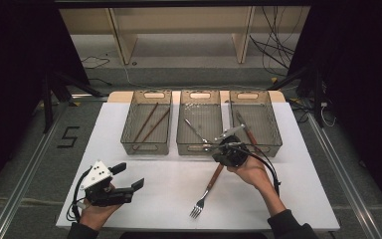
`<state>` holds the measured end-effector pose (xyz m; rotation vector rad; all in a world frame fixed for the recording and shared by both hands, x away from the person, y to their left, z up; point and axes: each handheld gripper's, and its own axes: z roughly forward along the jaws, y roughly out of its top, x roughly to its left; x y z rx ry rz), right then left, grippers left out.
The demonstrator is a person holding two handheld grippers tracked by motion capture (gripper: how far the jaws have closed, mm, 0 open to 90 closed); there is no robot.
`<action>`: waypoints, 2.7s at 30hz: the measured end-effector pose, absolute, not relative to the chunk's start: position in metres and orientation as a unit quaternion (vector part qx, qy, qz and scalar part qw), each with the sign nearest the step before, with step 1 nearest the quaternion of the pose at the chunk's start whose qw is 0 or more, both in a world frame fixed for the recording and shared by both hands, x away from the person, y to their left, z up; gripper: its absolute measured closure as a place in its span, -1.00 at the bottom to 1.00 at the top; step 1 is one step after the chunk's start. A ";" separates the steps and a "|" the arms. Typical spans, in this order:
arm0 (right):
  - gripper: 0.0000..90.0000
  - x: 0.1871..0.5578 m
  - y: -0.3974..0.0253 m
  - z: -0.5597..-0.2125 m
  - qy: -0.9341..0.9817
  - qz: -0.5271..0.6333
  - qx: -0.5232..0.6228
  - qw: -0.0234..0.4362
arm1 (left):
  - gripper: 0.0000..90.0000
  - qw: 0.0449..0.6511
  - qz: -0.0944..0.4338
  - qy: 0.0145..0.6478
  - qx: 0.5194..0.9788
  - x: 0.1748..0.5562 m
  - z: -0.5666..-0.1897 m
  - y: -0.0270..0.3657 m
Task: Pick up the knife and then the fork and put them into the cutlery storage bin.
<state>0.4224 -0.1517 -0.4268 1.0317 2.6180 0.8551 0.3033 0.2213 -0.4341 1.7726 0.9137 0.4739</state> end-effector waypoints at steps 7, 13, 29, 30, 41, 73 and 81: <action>1.00 0.429 -0.146 -0.449 0.893 0.267 0.350 0.097 | -0.65 0.520 0.197 0.380 0.739 0.303 -0.434 0.222; 1.00 0.434 -0.145 -0.458 0.891 0.261 0.358 0.095 | -0.65 0.520 0.197 0.381 0.739 0.303 -0.435 0.221; 1.00 0.429 -0.148 -0.466 0.901 0.228 0.356 0.092 | -0.65 0.519 0.197 0.381 0.740 0.303 -0.434 0.222; 1.00 0.428 -0.150 -0.466 0.902 0.226 0.356 0.091 | -0.65 0.519 0.197 0.380 0.740 0.303 -0.434 0.222; 1.00 0.397 -0.181 -0.464 0.908 0.195 0.360 0.083 | -0.65 0.518 0.198 0.381 0.740 0.303 -0.434 0.221; -0.02 0.344 -0.198 -0.432 0.945 0.193 0.258 0.060 | -0.65 0.516 0.198 0.380 0.742 0.303 -0.435 0.220; -0.20 0.340 -0.183 -0.443 0.969 0.147 0.196 0.043 | -0.65 0.516 0.198 0.379 0.742 0.303 -0.435 0.220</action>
